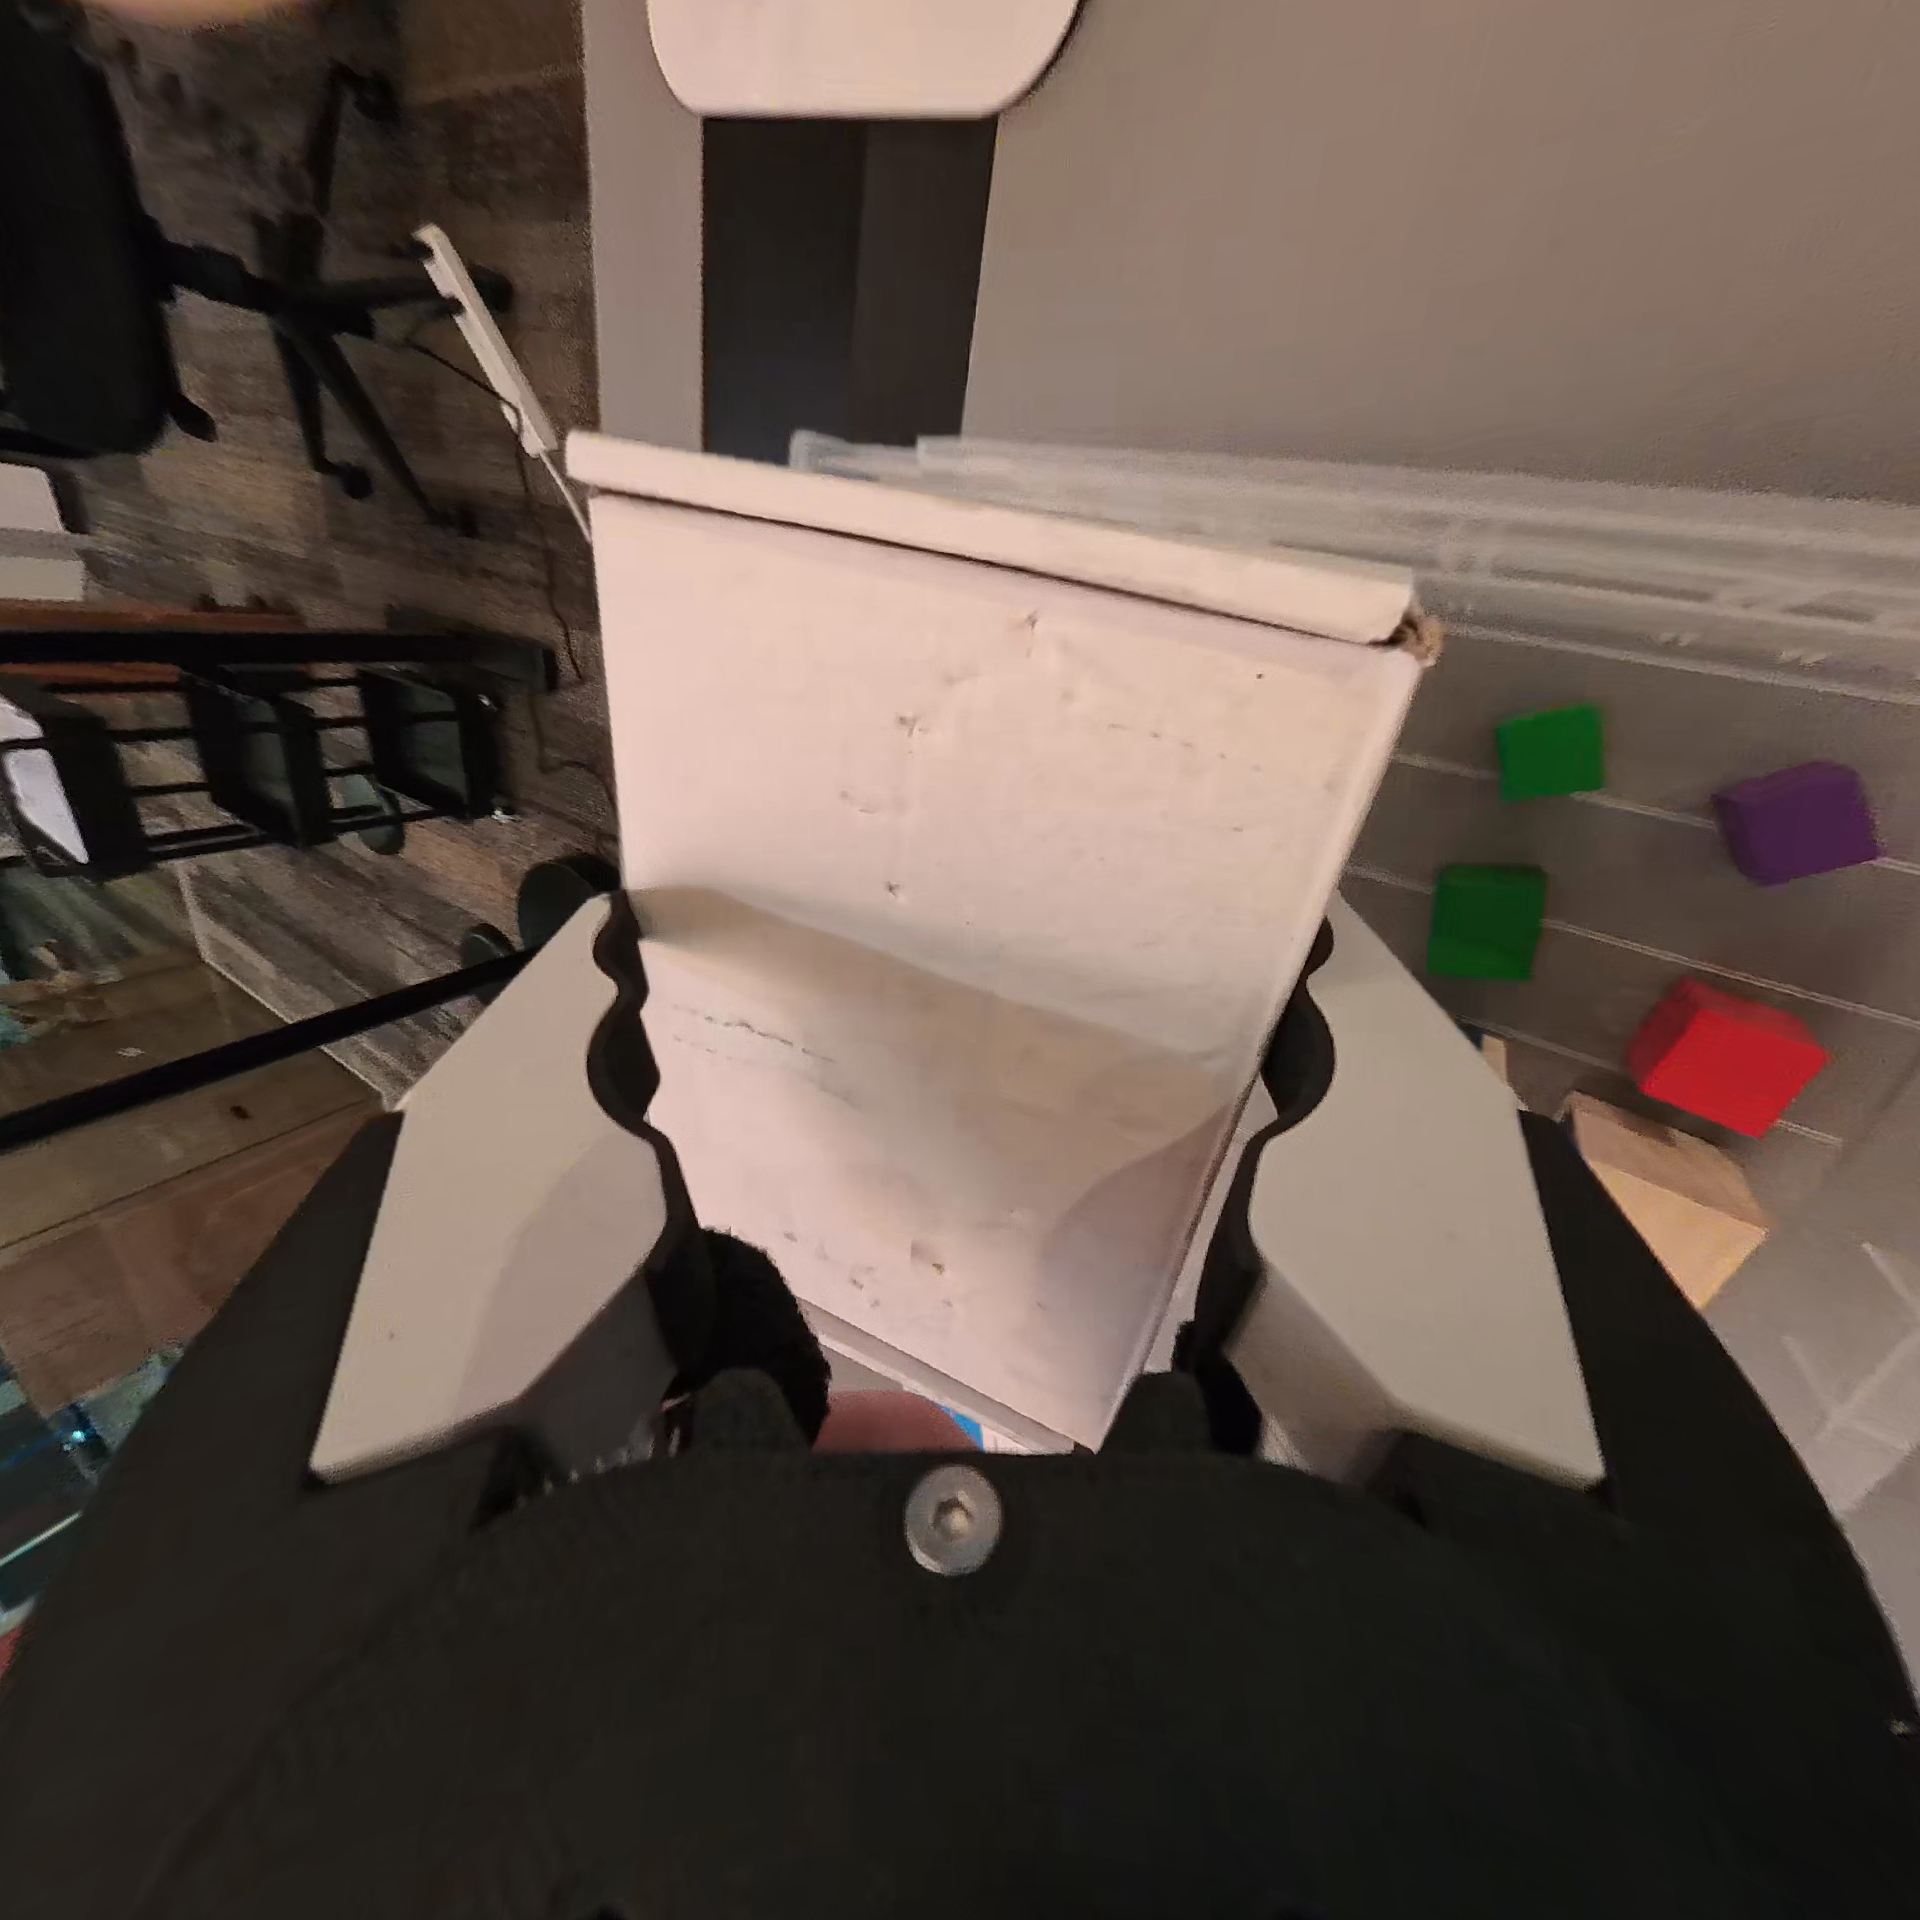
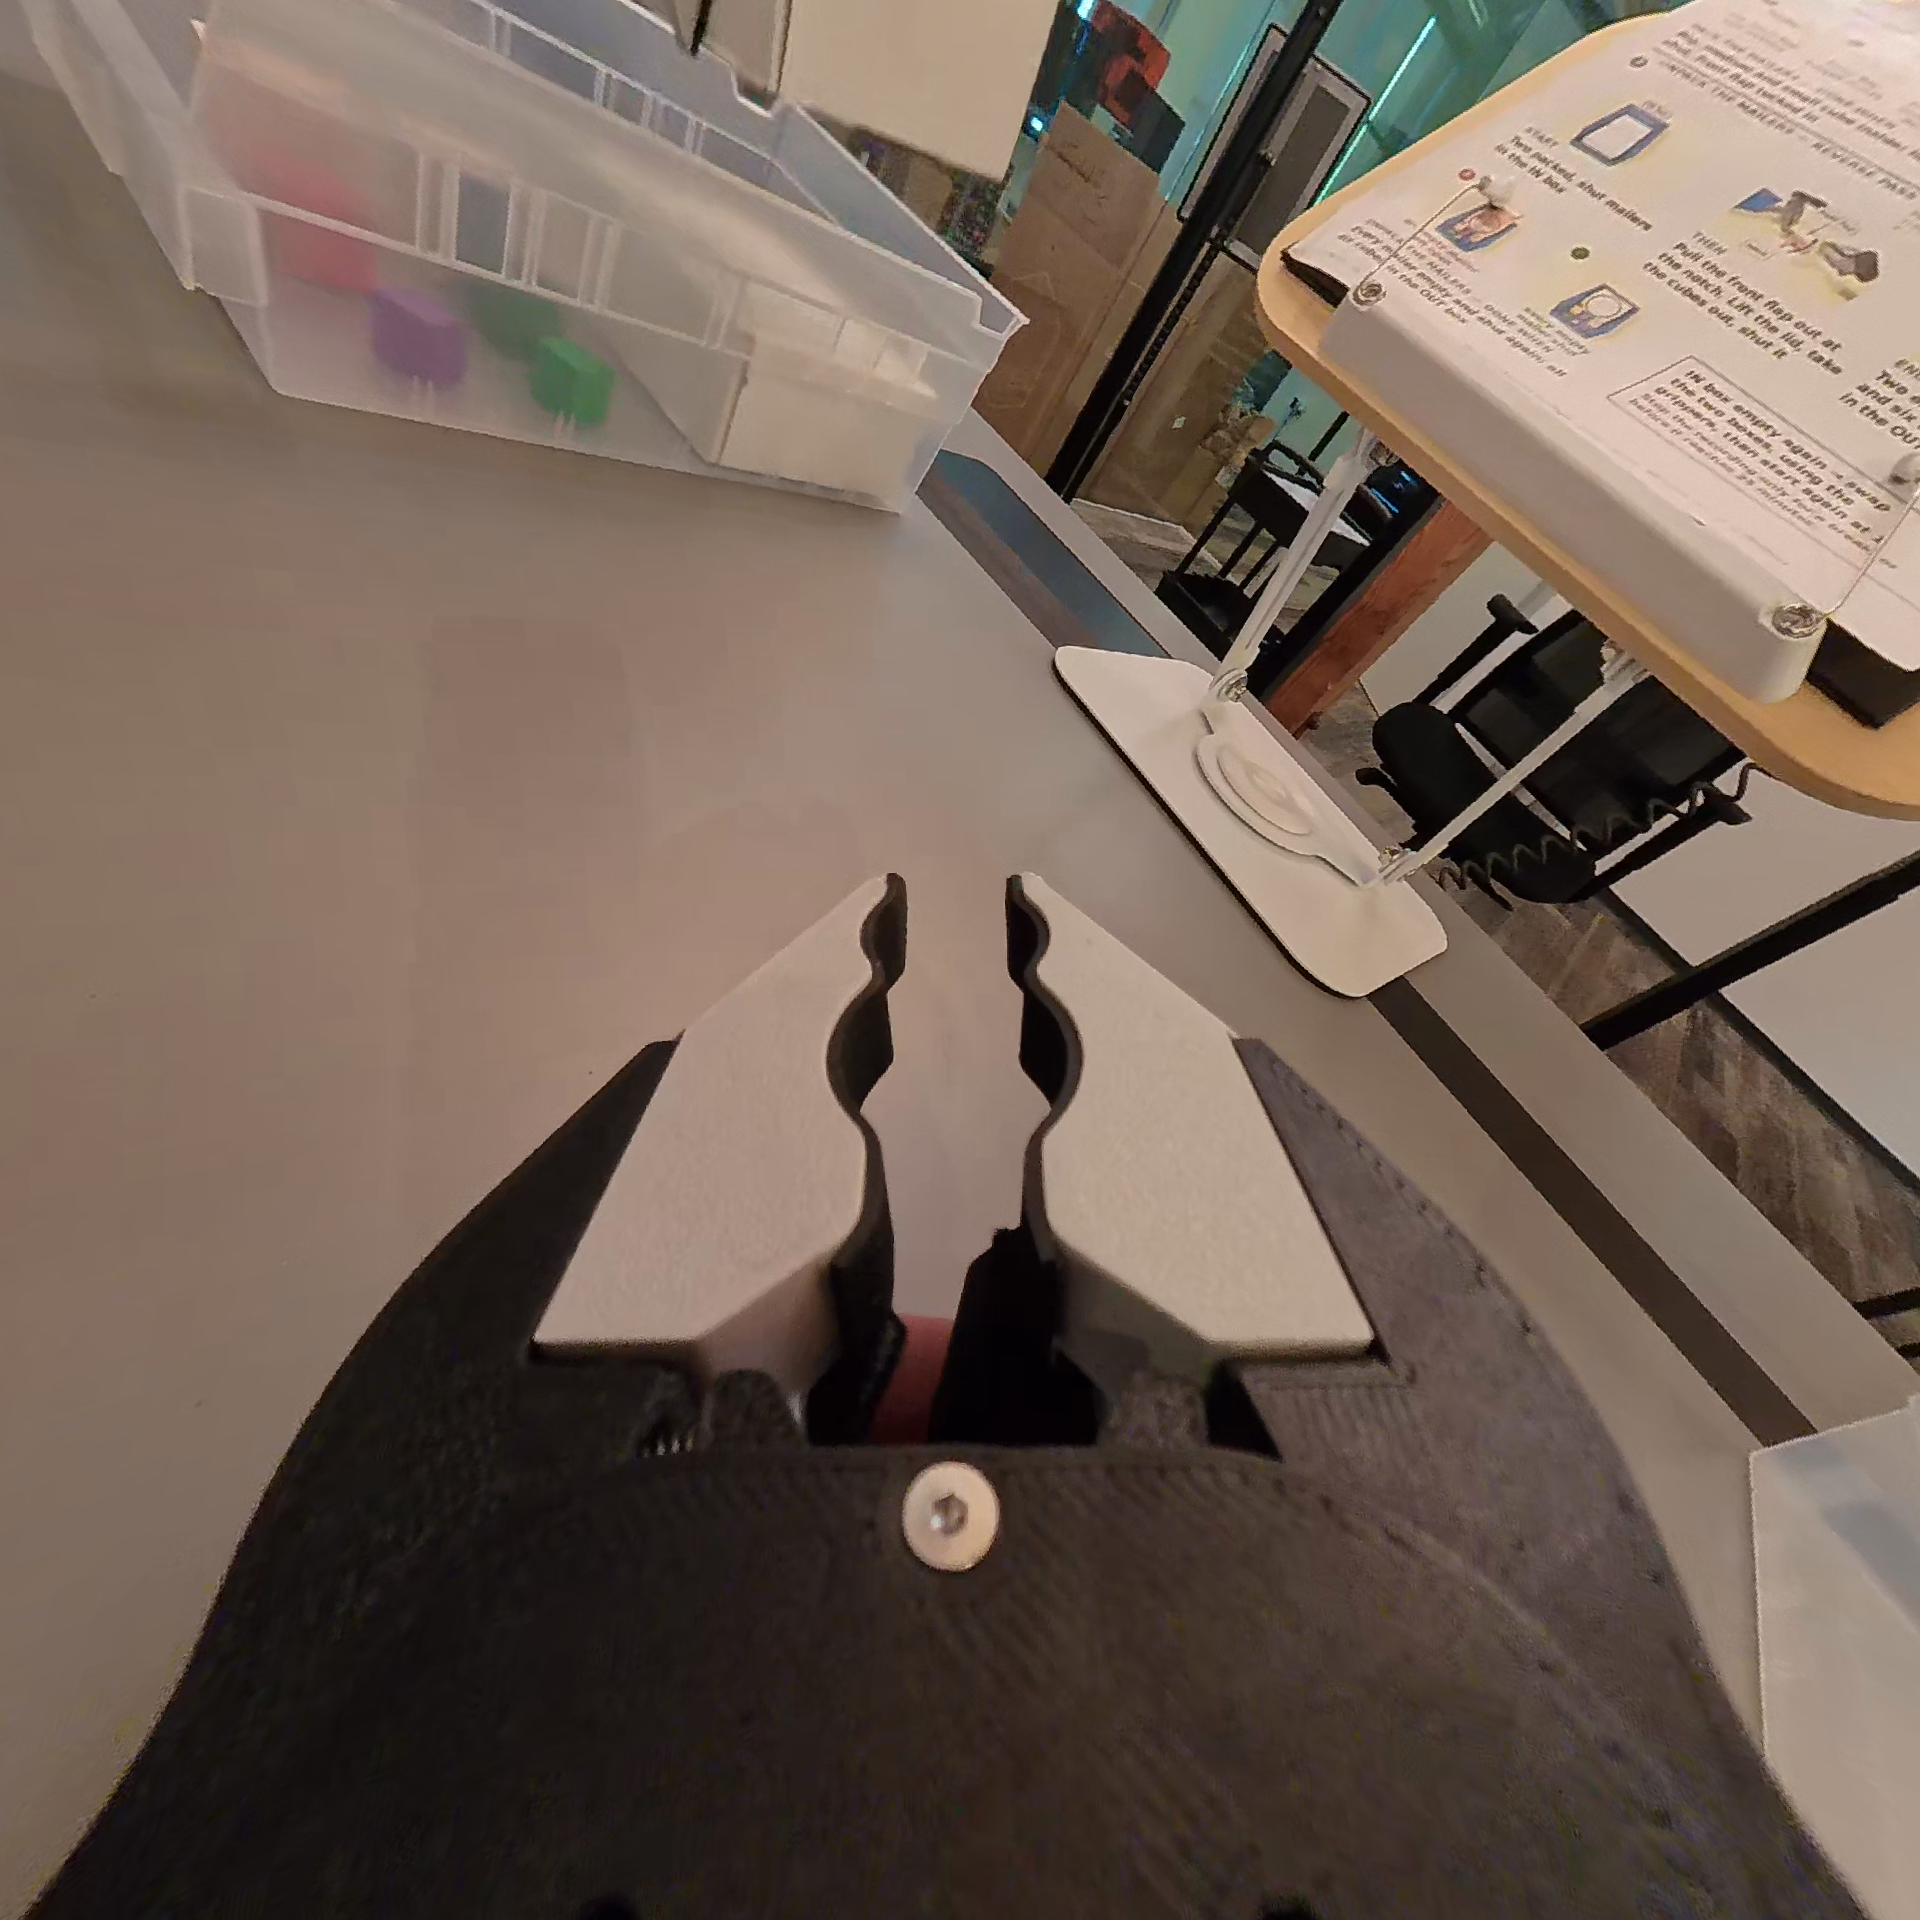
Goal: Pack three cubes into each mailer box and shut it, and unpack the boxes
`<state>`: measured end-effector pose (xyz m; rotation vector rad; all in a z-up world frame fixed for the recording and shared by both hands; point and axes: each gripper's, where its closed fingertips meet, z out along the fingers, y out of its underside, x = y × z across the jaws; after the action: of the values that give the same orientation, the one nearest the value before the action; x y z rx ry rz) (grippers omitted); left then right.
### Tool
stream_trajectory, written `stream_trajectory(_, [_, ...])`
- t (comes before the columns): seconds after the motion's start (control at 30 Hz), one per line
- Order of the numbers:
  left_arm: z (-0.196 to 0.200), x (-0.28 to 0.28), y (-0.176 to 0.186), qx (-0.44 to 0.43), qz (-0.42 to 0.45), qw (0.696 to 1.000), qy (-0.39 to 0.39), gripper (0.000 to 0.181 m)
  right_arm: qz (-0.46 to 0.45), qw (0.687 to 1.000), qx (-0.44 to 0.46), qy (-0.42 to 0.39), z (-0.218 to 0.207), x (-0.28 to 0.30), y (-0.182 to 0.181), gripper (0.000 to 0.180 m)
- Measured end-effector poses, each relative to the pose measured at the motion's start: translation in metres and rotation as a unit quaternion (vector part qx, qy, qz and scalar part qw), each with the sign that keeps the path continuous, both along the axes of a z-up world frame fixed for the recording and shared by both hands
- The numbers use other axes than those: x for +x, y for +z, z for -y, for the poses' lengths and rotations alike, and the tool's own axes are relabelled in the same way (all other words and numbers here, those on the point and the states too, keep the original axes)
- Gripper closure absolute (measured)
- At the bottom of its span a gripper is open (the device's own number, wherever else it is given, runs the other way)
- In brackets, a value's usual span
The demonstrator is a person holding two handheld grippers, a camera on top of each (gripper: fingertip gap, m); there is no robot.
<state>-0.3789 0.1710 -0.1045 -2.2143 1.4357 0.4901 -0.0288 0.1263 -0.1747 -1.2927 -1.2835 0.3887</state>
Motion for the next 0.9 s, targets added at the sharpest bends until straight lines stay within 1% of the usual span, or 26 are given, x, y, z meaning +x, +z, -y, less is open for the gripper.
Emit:
stream_trajectory(0.2, [0.008,0.049,0.039,0.014,-0.005,0.999,-0.032,0.061,-0.022,1.000,-0.013,-0.007,-0.001,0.004,0.006,0.161])
stream_trajectory(0.33, [0.005,0.113,0.056,0.013,0.008,0.997,-0.070,0.061,-0.017,0.999,0.015,-0.023,-0.008,0.013,0.014,0.159])
stream_trajectory(0.43, [0.000,0.174,0.059,0.009,0.026,0.995,-0.101,0.061,-0.018,0.999,0.034,-0.037,-0.015,0.025,0.022,0.156])
stream_trajectory(0.53, [-0.005,0.234,0.046,-0.011,0.043,0.991,-0.126,0.061,-0.034,0.996,0.060,-0.050,-0.022,0.043,0.039,0.153])
stream_trajectory(0.63, [-0.009,0.280,0.014,-0.049,0.045,0.989,-0.136,0.061,-0.045,0.995,0.079,-0.047,-0.024,0.055,0.052,0.149])
stream_trajectory(0.73, [-0.014,0.312,-0.026,-0.090,0.051,0.986,-0.132,0.061,-0.031,0.992,0.117,-0.030,-0.018,0.062,0.056,0.146])
stream_trajectory(0.8, [-0.016,0.326,-0.051,-0.123,0.065,0.984,-0.116,0.061,-0.005,0.990,0.141,-0.022,-0.014,0.063,0.052,0.134])
stream_trajectory(0.9, [-0.018,0.343,-0.079,-0.166,0.096,0.977,-0.092,0.061,0.032,0.981,0.191,-0.018,-0.009,0.057,0.047,0.121])
